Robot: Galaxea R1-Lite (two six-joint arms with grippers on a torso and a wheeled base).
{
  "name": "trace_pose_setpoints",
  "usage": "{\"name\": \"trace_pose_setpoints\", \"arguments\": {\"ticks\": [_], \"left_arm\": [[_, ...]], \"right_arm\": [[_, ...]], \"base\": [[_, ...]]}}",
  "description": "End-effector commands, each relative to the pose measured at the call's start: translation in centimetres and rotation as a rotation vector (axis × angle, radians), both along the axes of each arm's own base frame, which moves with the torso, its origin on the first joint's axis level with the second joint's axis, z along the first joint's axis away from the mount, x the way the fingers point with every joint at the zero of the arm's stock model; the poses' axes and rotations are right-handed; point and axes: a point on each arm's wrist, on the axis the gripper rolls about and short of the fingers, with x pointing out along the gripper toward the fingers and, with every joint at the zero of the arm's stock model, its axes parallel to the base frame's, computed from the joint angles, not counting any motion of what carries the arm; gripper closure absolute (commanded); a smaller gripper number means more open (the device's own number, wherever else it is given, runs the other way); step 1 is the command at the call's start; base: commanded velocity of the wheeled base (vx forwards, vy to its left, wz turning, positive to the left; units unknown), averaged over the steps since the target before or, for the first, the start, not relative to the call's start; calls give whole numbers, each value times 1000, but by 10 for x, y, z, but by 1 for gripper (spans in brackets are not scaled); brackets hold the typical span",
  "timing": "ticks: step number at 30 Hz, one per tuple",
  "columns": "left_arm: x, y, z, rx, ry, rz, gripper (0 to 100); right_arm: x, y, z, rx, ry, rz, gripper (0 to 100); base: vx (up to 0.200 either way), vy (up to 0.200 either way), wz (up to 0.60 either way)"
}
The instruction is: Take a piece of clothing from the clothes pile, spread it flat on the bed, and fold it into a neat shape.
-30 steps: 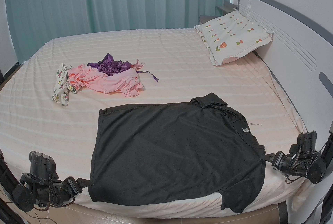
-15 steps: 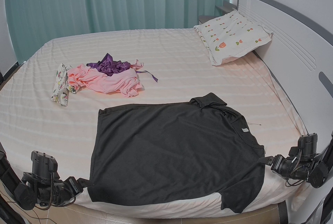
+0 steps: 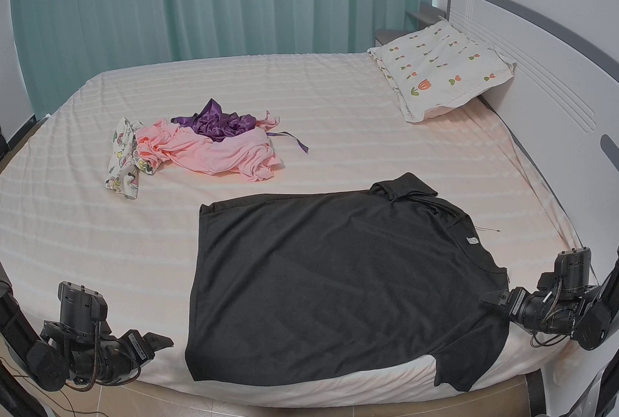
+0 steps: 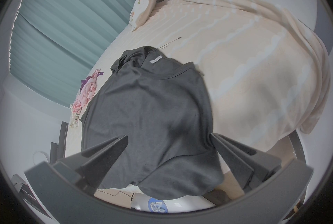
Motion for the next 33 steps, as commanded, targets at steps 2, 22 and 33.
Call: {"name": "trace_pose_setpoints", "arguments": {"ticks": [2, 22, 33], "left_arm": [[0, 0, 1, -1, -6, 1, 0], [-1, -1, 6, -19, -36, 10, 0], [-1, -2, 5, -21, -28, 4, 0]], "right_arm": [[0, 0, 1, -2, -7, 0, 0], [21, 9, 33, -6, -216, 9, 0], [47, 24, 49, 3, -263, 36, 0]], "base": [[0, 0, 0], [120, 0, 0], [0, 0, 0]]}}
